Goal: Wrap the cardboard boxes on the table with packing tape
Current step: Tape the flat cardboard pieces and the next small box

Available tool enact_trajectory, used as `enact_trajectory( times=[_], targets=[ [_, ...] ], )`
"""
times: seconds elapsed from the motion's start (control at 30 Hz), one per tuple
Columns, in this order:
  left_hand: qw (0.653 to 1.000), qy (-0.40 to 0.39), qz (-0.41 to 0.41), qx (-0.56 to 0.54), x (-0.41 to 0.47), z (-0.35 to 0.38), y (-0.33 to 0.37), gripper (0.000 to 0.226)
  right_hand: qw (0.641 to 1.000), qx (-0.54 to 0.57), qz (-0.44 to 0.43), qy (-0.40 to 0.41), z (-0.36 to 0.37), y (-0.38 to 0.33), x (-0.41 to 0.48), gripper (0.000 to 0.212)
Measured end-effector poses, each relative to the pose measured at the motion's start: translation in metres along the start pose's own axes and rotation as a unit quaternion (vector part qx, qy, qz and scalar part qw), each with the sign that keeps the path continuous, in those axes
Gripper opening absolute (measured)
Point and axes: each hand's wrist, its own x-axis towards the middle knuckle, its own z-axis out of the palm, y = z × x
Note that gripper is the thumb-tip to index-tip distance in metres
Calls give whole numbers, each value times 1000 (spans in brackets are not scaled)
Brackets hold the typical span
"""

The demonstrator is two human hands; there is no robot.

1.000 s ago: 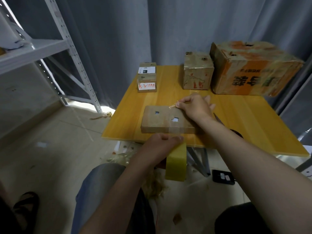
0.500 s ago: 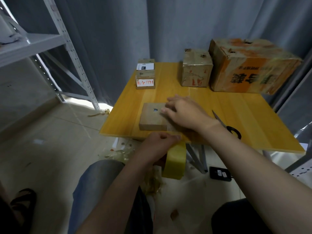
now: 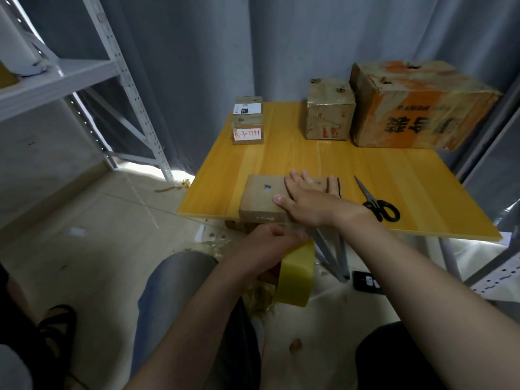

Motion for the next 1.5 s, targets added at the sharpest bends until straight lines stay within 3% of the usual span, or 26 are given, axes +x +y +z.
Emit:
enact_trajectory(
  times=[0.17, 0.23, 0.3, 0.37, 0.4, 0.47, 0.53, 0.57, 0.63, 0.77, 0.87, 0.9, 0.97, 1.03, 1.1, 1.13, 1.2, 1.3, 1.37, 1.5],
  targets=[
    [1000, 0, -7, -29, -4, 9, -11, 38, 999, 36, 2, 4, 2, -2, -10, 74],
    [999, 4, -5, -38, -3, 10, -10, 33, 990, 116, -28, 69, 3, 1, -15, 68],
    [999, 7, -2, -49, -2, 13, -8, 30, 941, 253, -56, 218, 2, 2, -26, 48],
    [998, 13, 0, -60, -1, 15, -7, 28, 857, 376, -65, 347, -1, 2, -41, 24],
    [998, 15, 1, -64, -1, 17, -6, 29, 844, 389, -48, 366, -2, 3, -48, 30],
    [998, 12, 7, -64, 0, 20, -7, 31, 897, 326, 29, 296, -2, 8, -69, 54],
    [998, 17, 18, -58, 1, 22, -8, 30, 949, 273, 106, 120, 3, 14, -88, 70],
    [998, 23, 23, -53, 0, 23, -9, 30, 948, 287, 131, 32, 8, 17, -95, 76],
    [998, 30, 30, -44, 1, 26, -9, 31, 926, 342, 149, -66, 19, 21, -105, 81],
    [998, 52, 18, -18, 3, 31, -12, 35, 857, 494, 136, -53, 45, 29, -104, 66],
    [997, 69, 12, -32, 2, 32, -14, 31, 831, 533, 153, -46, 55, 27, -99, 61],
    [997, 73, 13, -39, 2, 32, -15, 29, 831, 532, 158, -39, 57, 24, -98, 59],
    [996, 81, 18, -44, 3, 31, -17, 29, 878, 454, 149, 24, 57, 20, -97, 56],
    [995, 97, 21, -32, 4, 29, -17, 29, 923, 316, 122, 182, 53, 19, -95, 57],
    [994, 103, 15, -45, 4, 27, -16, 23, 893, 279, 50, 349, 41, 14, -90, 50],
    [994, 99, 13, -54, 4, 26, -15, 20, 880, 268, 0, 393, 32, 11, -86, 42],
    [994, 96, 15, -47, 4, 28, -14, 23, 912, 187, -67, 359, 17, 7, -74, 32],
    [994, 105, 19, -25, 5, 31, -13, 25, 981, 59, -64, 174, 14, 5, -54, 68],
    [993, 116, 23, -17, 7, 31, -15, 27, 990, 7, -46, 130, 21, 7, -43, 79],
    [993, 117, 30, 4, 11, 29, -15, 32, 992, -30, -25, 124, 29, 7, -33, 85]
  ],
)
